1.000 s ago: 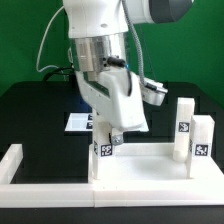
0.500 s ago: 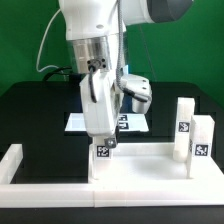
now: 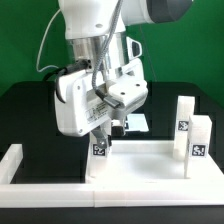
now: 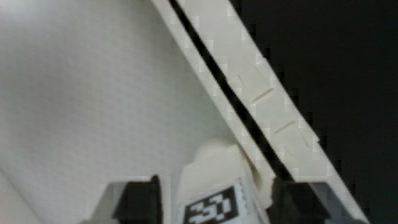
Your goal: Assemble desk
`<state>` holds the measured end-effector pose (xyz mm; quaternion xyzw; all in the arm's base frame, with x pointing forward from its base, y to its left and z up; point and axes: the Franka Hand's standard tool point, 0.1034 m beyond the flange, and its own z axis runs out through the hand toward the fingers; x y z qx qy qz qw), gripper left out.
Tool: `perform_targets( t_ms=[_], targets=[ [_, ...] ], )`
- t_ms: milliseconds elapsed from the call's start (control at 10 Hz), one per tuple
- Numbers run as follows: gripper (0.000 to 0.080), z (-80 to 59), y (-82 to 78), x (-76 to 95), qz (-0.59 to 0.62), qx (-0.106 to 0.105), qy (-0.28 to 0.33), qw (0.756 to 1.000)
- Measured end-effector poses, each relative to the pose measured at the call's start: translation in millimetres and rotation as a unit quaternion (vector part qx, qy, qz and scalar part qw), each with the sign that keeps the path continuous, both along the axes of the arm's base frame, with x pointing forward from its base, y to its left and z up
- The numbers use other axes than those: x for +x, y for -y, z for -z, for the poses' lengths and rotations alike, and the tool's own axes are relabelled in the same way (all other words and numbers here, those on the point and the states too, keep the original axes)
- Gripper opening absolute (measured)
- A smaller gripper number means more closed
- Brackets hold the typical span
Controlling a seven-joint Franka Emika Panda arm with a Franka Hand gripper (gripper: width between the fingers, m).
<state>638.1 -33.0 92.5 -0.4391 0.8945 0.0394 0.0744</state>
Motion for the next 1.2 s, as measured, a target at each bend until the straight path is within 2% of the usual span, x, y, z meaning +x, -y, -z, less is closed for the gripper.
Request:
perform_targets(
  t_ms=[300, 400, 500, 600, 700, 800, 1200],
  targets=[
    [0.0283, 0.0, -0.6, 0.0, -0.007, -0.001, 0.001, 1.000],
    [0.0440, -2.6, -2.3, 1.6, -0.008, -0.001, 0.003, 1.000],
    [0.0567, -20.9, -9.3, 7.1, -0.012, 0.003, 0.017, 1.000],
    [0.0567, -46.7, -15.0, 11.1, -0.014, 0.009, 0.034, 0.999],
    [0.0634, -69.5, -18.7, 15.9, -0.015, 0.014, 0.051, 0.998],
    [0.0645, -78.1, -19.4, 18.4, -0.016, 0.016, 0.058, 0.998],
    [0.0649, -76.1, -21.2, 19.4, -0.020, 0.015, 0.057, 0.998]
  ],
)
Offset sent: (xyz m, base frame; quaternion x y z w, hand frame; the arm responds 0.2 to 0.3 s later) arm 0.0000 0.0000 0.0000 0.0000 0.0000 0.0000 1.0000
